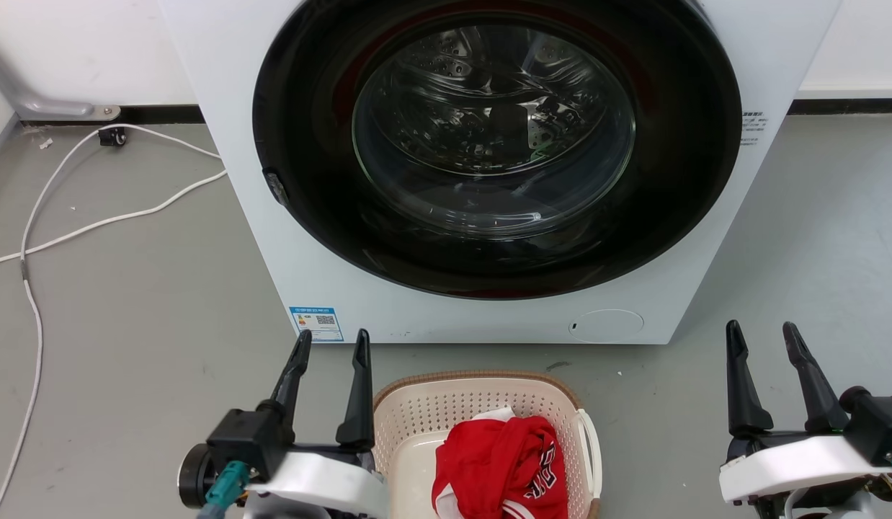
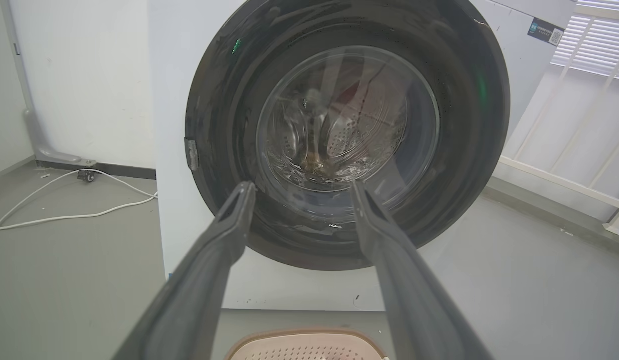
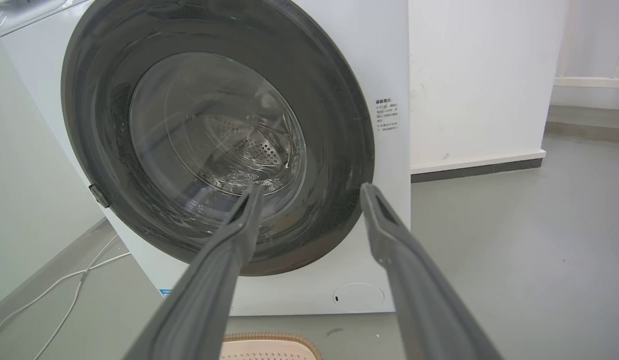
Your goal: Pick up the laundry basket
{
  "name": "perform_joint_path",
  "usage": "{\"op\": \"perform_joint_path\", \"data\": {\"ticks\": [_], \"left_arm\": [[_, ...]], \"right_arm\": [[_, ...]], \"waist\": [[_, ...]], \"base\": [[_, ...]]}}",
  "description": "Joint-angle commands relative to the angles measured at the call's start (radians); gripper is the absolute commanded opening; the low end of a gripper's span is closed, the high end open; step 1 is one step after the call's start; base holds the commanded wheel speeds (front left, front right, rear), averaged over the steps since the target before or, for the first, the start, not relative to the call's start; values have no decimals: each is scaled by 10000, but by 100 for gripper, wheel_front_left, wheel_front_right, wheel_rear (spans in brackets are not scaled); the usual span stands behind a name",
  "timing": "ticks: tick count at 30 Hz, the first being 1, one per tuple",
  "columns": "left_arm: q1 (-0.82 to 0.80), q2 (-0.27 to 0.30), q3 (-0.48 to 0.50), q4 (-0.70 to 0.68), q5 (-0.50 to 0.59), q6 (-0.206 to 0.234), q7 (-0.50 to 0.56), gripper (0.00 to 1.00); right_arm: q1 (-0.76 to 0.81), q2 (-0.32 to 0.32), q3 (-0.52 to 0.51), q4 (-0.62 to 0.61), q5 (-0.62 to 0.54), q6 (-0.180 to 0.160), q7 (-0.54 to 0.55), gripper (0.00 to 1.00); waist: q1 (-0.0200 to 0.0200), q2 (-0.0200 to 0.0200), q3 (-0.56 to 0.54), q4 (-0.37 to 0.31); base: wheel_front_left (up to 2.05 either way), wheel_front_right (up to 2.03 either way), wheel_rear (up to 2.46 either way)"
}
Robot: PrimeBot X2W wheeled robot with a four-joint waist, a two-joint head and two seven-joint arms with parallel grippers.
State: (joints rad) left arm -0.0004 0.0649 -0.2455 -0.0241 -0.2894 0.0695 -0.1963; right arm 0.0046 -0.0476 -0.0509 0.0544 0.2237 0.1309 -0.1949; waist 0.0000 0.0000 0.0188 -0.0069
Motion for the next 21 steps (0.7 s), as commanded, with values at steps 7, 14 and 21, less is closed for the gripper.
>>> {"op": "perform_joint_path", "data": {"ticks": [7,14,21], "left_arm": [[123,112,-294,231,792,89,-195,100],[146,27,-282,368,992,162,-332,100],[241,-99,-6,466,1012,-49,-469,100]], "right_arm": [[96,-40,-22,62,-859,-3,-207,100],[98,-41,1,106,-1438,-3,-358,100],[137,-42,50,176,-1491,-3,-475,100]], "waist": [[0,0,-30,2],[0,0,-28,5],[0,0,-2,11]], "base": [[0,0,0],[0,0,0],[0,0,0]]}}
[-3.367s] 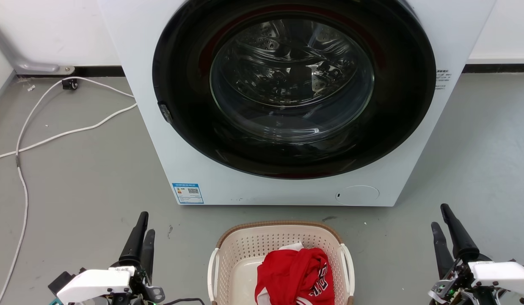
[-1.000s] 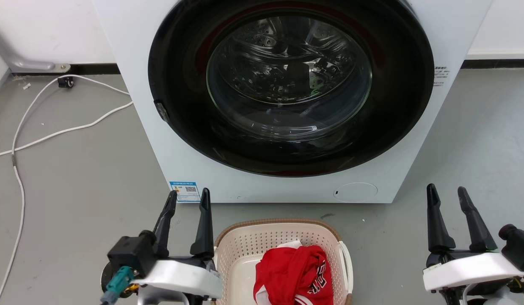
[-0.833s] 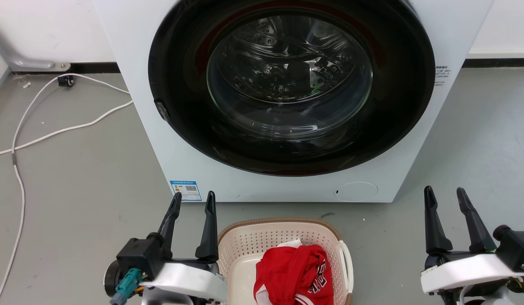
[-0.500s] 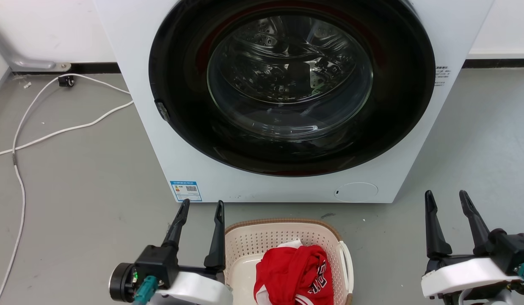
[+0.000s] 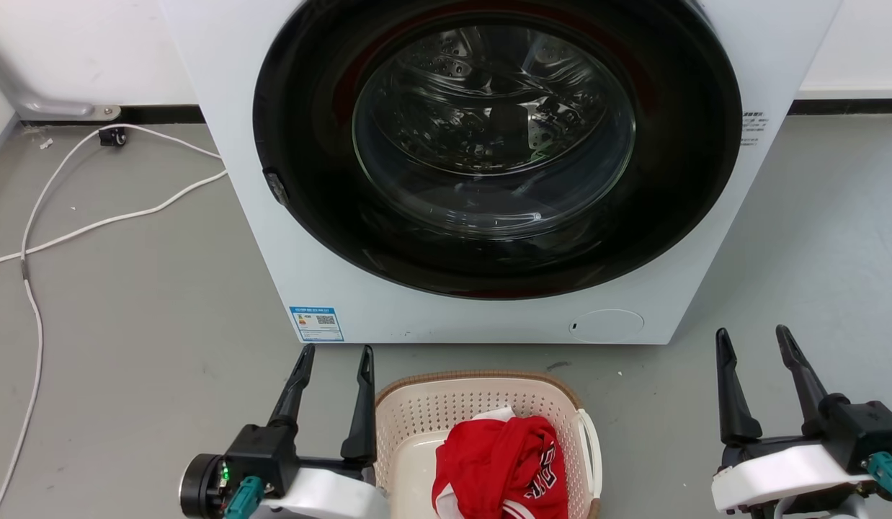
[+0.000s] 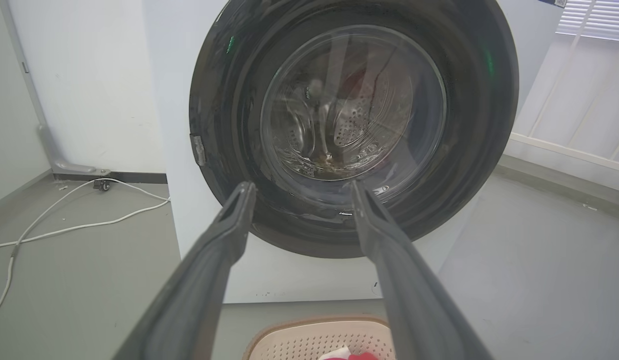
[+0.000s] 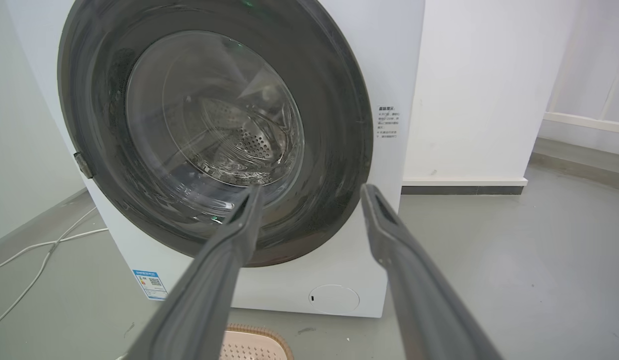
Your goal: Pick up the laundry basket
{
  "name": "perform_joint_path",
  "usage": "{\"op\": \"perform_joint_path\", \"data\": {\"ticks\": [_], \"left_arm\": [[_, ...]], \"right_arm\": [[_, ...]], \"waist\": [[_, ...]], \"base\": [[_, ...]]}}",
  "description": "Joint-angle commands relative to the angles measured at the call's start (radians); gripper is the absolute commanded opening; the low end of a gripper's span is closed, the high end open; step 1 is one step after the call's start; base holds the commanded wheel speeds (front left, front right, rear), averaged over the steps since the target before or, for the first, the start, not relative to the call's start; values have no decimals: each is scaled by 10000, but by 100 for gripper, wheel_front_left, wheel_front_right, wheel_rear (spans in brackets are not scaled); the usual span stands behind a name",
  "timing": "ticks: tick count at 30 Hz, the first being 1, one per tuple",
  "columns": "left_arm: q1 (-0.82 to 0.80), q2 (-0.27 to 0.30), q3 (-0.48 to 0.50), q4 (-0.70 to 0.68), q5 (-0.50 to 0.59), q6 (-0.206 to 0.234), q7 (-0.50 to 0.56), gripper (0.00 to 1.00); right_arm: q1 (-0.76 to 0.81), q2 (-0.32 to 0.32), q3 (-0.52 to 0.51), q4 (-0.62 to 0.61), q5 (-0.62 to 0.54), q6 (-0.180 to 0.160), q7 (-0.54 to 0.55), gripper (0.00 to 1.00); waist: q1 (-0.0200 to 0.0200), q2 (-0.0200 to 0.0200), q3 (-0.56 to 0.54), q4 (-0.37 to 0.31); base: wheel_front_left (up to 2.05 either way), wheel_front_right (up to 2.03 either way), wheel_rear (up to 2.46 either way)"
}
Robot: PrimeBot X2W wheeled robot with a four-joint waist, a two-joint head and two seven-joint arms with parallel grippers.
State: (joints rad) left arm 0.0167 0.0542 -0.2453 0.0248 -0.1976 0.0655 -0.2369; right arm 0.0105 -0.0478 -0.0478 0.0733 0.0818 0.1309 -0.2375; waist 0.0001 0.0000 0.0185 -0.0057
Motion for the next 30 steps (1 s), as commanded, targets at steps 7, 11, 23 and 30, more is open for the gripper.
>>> {"op": "perform_joint_path", "data": {"ticks": [7,11,23,30], "left_arm": [[191,-38,296,-73,-194,-84,-187,100],[293,-34,111,81,129,-192,-297,100],[52,-35,-68,750,441,4,-298,100],[48,-36,-87,785,502,109,-298,100]], "right_arm": [[35,-41,89,243,549,-3,-194,100],[-19,-41,86,381,342,-3,-287,100],[-151,-39,73,535,312,-3,-286,100],[-119,-39,74,489,336,-3,-286,100]], "waist": [[-1,0,44,-11],[-1,0,74,-19],[-1,0,150,9],[-1,0,129,32]], "base": [[0,0,0],[0,0,0],[0,0,0],[0,0,0]]}}
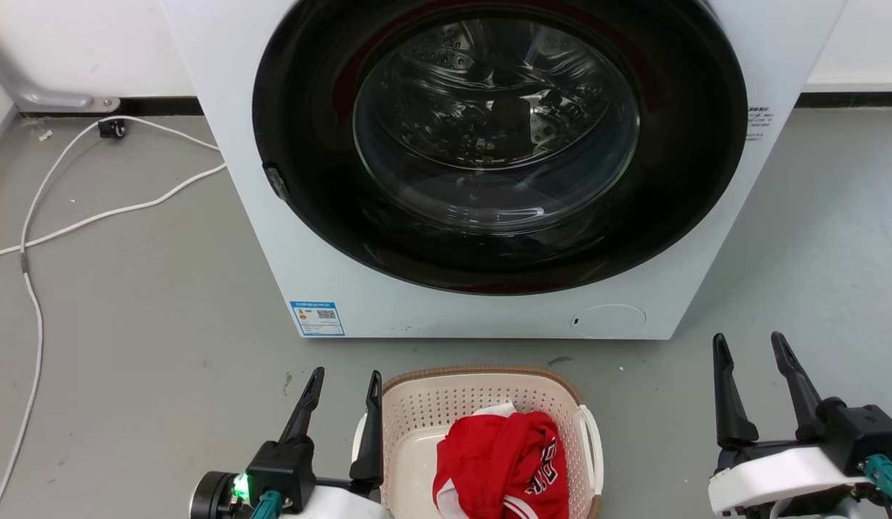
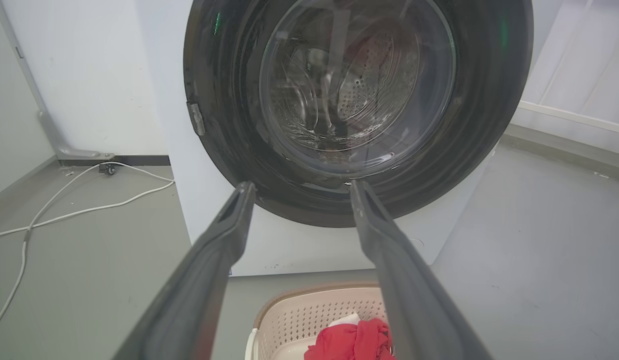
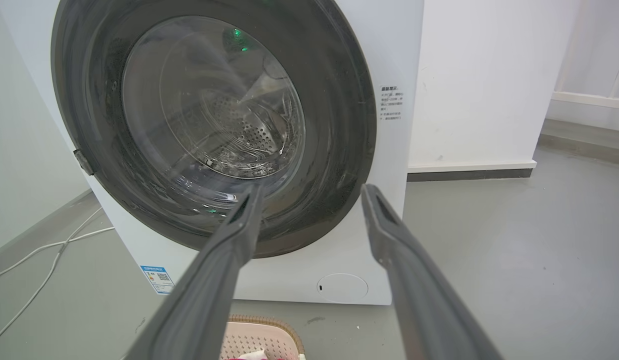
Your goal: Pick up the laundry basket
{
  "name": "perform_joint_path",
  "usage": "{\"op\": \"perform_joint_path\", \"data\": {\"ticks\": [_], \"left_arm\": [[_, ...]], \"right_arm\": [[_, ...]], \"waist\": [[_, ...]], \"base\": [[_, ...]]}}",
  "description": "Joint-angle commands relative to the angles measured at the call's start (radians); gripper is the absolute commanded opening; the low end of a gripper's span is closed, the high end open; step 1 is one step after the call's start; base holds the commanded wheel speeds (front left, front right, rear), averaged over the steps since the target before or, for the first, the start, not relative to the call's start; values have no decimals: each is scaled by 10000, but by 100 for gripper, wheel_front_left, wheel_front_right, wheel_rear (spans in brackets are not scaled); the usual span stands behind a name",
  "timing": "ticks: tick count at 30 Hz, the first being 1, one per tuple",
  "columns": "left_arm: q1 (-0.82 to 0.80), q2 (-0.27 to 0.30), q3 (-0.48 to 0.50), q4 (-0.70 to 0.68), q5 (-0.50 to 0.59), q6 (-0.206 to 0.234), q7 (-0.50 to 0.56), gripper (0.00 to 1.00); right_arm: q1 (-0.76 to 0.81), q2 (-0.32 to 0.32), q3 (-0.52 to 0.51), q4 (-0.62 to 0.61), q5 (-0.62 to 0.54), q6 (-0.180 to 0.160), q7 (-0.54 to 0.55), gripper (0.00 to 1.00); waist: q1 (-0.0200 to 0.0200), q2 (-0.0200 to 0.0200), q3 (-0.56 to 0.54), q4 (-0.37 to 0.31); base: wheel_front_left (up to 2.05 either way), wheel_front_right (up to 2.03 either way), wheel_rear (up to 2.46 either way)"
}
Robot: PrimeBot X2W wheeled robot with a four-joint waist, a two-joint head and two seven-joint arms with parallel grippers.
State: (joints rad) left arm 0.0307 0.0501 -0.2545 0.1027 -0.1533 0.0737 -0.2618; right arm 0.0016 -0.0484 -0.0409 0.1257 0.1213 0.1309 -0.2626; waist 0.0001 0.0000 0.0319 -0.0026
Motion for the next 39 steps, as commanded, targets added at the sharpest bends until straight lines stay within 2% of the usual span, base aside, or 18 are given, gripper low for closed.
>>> {"op": "perform_joint_path", "data": {"ticks": [1,11,19,22,27,31,39], "left_arm": [[-84,5,-3,8,62,32,-48,100],[-108,4,-23,-50,60,55,-48,100],[-295,2,97,276,-59,116,-39,100],[-542,7,145,542,-254,150,-39,100],[-1402,4,136,1118,26,57,-39,100],[-2283,8,261,1726,259,-169,-41,100],[-3921,255,689,3049,775,-599,-39,100]], "right_arm": [[-17,-34,6,-31,-59,-3,-35,100],[-49,-34,-4,-8,79,-3,-35,100],[-335,-32,46,304,134,-3,-32,100],[-619,-30,103,464,108,-3,-30,100],[-1444,-29,198,807,271,-3,-30,100],[-2270,-27,452,1212,113,-3,-30,100],[-3916,-26,924,2931,-24,-3,13,100]], "waist": [[-1,0,-14,5],[-1,0,37,20],[-1,0,696,-100],[-1,0,1259,-164],[-1,0,2656,-282],[-1,0,3799,-383],[-1,0,5426,-604]], "base": [[0,0,0],[0,0,0],[0,0,0],[0,0,0],[0,0,0],[0,0,0],[0,0,0]]}}
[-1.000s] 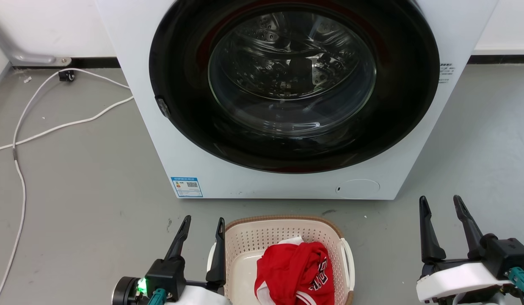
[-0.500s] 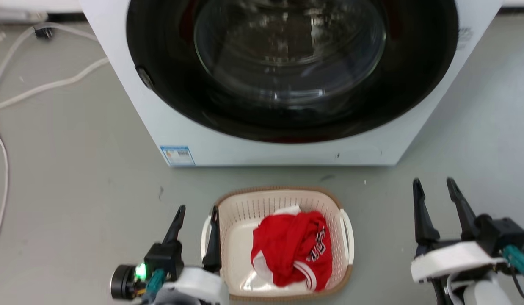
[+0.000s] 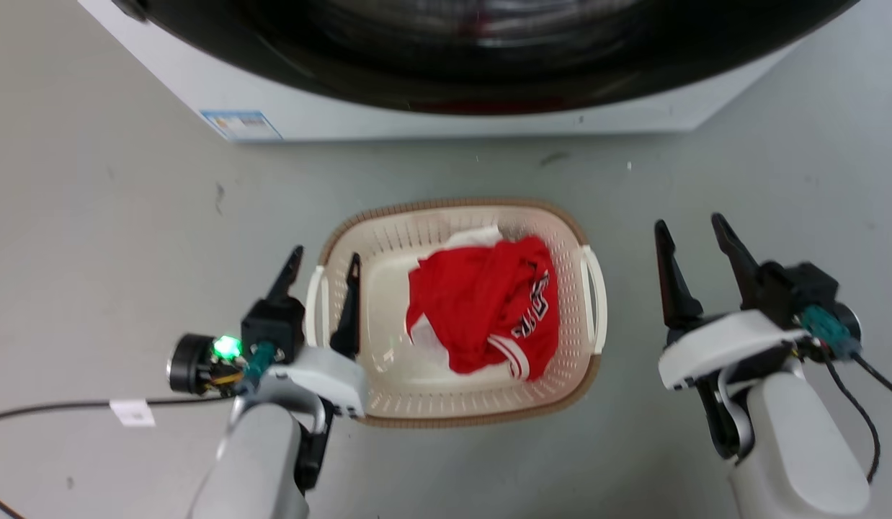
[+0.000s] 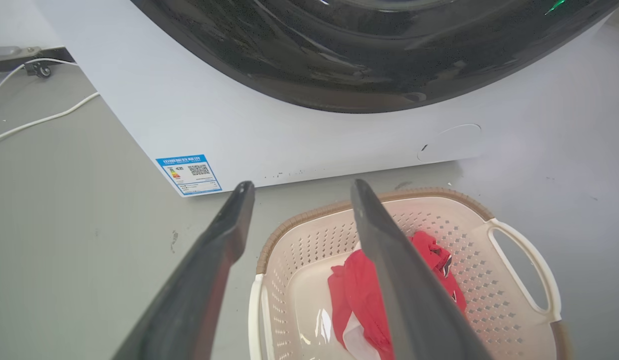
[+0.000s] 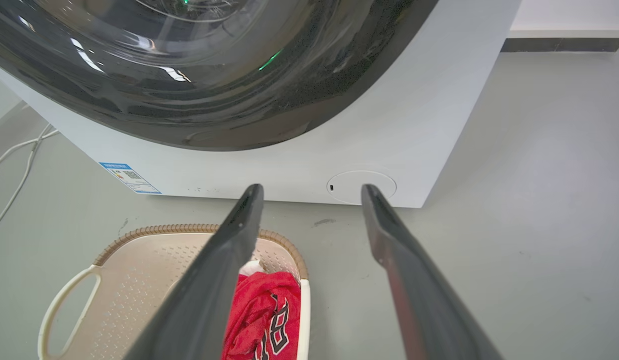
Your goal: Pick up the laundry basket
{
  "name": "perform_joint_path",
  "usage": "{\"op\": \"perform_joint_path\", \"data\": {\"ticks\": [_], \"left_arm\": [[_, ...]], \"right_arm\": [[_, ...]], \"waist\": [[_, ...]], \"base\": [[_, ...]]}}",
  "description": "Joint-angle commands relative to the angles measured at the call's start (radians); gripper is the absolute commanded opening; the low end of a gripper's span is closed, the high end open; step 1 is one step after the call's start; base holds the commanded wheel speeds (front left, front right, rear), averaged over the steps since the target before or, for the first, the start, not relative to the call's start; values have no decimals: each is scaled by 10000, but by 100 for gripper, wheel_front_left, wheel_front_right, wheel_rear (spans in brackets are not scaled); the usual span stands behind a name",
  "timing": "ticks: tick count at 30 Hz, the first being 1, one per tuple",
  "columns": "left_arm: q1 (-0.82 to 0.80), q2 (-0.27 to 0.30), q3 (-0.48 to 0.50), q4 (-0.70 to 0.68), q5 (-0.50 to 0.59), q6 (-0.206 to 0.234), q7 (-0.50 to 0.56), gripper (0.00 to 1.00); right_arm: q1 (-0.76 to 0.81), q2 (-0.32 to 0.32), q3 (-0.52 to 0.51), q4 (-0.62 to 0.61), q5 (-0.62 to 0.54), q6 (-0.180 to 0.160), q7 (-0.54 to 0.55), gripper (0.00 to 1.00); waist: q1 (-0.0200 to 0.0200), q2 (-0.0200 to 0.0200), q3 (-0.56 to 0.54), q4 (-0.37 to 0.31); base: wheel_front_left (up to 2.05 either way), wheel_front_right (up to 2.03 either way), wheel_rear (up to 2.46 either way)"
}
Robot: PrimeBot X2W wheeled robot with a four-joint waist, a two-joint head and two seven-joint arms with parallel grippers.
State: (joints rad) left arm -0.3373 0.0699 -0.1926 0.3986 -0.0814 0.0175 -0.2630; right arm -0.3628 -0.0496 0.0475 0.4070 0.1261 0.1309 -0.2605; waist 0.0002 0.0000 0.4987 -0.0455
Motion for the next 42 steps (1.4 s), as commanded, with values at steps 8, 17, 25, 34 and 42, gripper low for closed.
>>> {"op": "perform_joint_path", "data": {"ticks": [8,17,25,34,42], "left_arm": [[-1662,326,550,2324,-37,-249,-28,100],[-3328,711,571,5368,82,-202,-28,100],[-4460,773,234,7067,159,-597,126,100],[-5406,822,-161,8245,201,-999,823,100],[-5931,810,-413,8625,4,-1356,1713,100]], "right_arm": [[-1730,-10,584,2022,140,-3,279,100],[-3019,-10,1373,4059,767,-3,625,100],[-3977,-7,2106,5487,1676,-3,1317,100],[-4934,-10,3014,6661,2558,-3,2681,100],[-5777,-10,3548,7336,3014,-3,3409,100]], "waist": [[-2,0,1841,-290],[-2,0,2514,-318],[-2,0,2903,-195],[-2,0,3264,-167],[-2,0,3573,-133]], "base": [[0,0,0],[0,0,0],[0,0,0],[0,0,0],[0,0,0]]}}
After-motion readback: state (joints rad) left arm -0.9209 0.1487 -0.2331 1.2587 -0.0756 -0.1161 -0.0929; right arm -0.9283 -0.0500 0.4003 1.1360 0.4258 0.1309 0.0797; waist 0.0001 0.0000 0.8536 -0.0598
